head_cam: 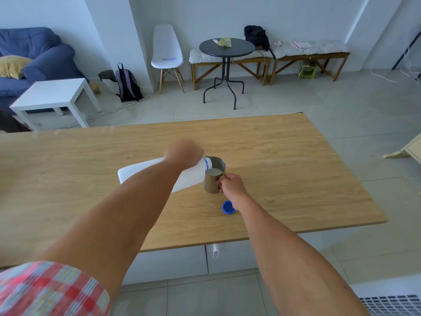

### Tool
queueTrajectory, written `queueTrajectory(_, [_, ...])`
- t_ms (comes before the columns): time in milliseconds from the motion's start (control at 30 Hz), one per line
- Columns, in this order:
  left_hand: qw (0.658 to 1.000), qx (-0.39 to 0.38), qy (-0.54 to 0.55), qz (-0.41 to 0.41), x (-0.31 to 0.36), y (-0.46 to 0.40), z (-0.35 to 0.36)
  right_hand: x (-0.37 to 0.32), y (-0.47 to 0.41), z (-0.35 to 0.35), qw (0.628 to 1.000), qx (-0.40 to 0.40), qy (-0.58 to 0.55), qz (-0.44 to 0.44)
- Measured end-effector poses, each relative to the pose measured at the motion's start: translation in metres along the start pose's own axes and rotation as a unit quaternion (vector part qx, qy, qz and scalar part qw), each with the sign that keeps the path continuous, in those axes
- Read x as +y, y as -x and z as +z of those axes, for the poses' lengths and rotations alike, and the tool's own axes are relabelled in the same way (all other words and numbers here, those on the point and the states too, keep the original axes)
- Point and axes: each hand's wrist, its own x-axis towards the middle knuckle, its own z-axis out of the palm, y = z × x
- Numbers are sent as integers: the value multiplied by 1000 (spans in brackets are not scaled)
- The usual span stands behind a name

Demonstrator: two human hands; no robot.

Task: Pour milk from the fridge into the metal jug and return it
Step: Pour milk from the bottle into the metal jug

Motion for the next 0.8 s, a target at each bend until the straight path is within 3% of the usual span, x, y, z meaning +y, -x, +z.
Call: queueTrajectory(800, [1000,7,-11,9,1,-2,2,1,0,0,1000,2,0,7])
